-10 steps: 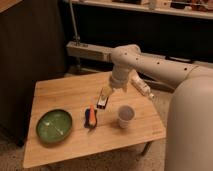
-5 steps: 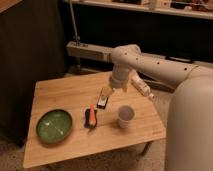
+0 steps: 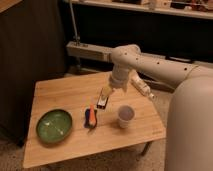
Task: Place the pepper in the ceramic bowl
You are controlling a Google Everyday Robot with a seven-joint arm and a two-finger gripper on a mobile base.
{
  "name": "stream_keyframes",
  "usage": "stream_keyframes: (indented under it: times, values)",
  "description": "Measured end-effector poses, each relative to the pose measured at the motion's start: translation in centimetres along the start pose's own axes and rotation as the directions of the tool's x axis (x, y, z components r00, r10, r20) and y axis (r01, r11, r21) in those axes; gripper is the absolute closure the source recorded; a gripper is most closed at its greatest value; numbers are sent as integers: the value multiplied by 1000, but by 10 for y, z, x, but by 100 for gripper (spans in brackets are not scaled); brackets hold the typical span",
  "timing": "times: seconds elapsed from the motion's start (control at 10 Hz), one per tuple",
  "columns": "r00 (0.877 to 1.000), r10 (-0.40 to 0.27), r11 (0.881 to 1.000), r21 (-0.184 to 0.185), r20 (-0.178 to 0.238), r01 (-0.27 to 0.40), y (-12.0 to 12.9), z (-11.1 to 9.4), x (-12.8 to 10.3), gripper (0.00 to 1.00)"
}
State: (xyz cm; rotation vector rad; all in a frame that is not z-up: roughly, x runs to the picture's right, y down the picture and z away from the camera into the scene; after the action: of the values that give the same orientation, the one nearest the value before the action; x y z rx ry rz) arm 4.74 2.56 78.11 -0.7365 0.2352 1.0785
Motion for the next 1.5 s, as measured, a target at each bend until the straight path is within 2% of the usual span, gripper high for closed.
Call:
stream_keyframes:
  times: [0.2, 0.3, 0.4, 0.6, 0.8, 1.2, 1.5]
  values:
    - [1000, 9, 1000, 15, 5, -9, 1, -1, 1, 20]
    - [999, 27, 998, 63, 42, -30, 10, -4, 1, 20]
    - [998, 30, 995, 94, 64, -36, 24, -3, 1, 20]
    - [997, 30, 992, 120, 77, -39, 61, 6, -1, 20]
    - [998, 22, 993, 114, 56, -28, 93, 30, -12, 20]
    - [999, 32, 994, 100, -9, -31, 102, 66, -7, 20]
    - [999, 49, 993, 104, -21, -47, 107, 86, 2, 20]
